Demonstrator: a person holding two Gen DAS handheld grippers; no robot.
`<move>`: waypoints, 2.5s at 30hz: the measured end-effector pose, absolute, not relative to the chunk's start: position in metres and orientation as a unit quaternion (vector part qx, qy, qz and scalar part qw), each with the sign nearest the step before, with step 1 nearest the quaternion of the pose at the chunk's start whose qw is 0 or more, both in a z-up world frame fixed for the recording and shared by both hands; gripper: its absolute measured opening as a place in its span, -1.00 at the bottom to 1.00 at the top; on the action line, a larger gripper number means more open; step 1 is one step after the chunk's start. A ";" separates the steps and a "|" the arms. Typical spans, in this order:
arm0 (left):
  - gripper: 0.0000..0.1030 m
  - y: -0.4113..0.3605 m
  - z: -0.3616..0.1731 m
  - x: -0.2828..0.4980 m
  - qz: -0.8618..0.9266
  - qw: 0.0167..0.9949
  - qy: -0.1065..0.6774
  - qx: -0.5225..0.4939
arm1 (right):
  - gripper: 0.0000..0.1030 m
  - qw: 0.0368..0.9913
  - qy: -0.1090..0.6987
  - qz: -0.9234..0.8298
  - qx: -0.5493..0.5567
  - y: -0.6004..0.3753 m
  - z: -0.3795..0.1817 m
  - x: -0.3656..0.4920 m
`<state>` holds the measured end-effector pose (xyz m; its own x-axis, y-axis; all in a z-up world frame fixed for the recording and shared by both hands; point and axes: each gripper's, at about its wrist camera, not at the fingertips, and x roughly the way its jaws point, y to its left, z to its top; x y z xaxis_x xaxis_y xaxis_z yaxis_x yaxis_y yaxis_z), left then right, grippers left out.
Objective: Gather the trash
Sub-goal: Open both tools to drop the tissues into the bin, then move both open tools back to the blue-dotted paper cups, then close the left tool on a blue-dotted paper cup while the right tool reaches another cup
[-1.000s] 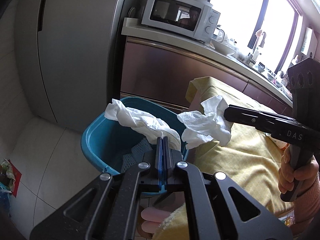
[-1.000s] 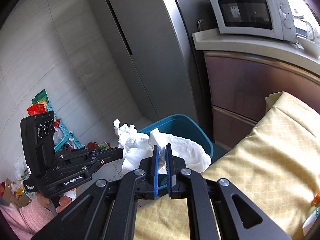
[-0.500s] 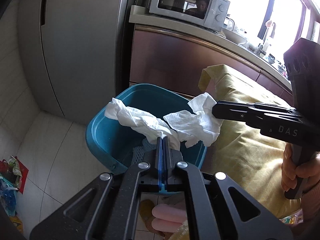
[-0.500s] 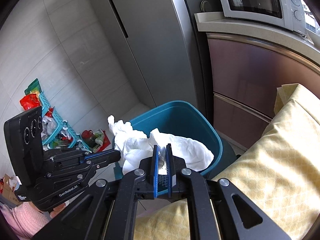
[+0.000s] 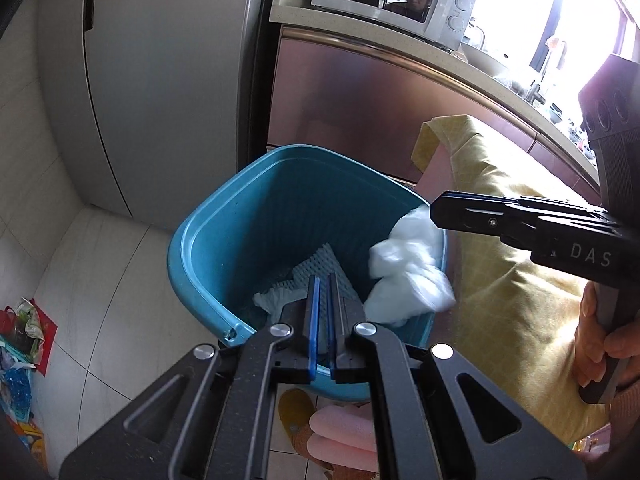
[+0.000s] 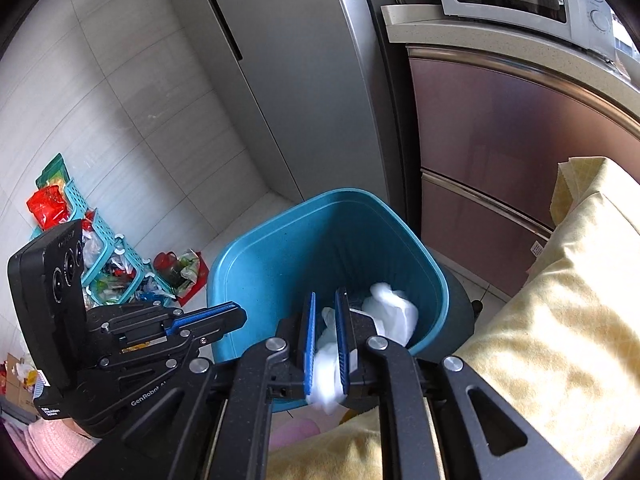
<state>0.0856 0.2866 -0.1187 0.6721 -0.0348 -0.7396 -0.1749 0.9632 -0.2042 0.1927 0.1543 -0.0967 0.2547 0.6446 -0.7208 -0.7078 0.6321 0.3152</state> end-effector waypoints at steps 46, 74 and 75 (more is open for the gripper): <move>-0.11 0.006 -0.034 0.135 -0.263 0.904 0.337 -0.032 | -0.31 0.928 0.322 0.149 0.115 -0.241 -0.037 0.155; -0.04 -0.037 -0.067 0.166 -0.348 0.847 0.401 -0.017 | -0.57 0.891 0.385 0.213 0.114 -0.244 -0.071 0.189; -0.04 -0.038 -0.067 0.164 -0.347 0.848 0.400 -0.015 | -0.57 0.891 0.385 0.214 0.111 -0.243 -0.072 0.188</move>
<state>0.1644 -0.0377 -0.0666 0.4385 -0.6008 -0.6684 0.5768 0.7585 -0.3033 0.1878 -0.2425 -0.0715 0.6111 0.4671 -0.6390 -0.2962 0.8836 0.3627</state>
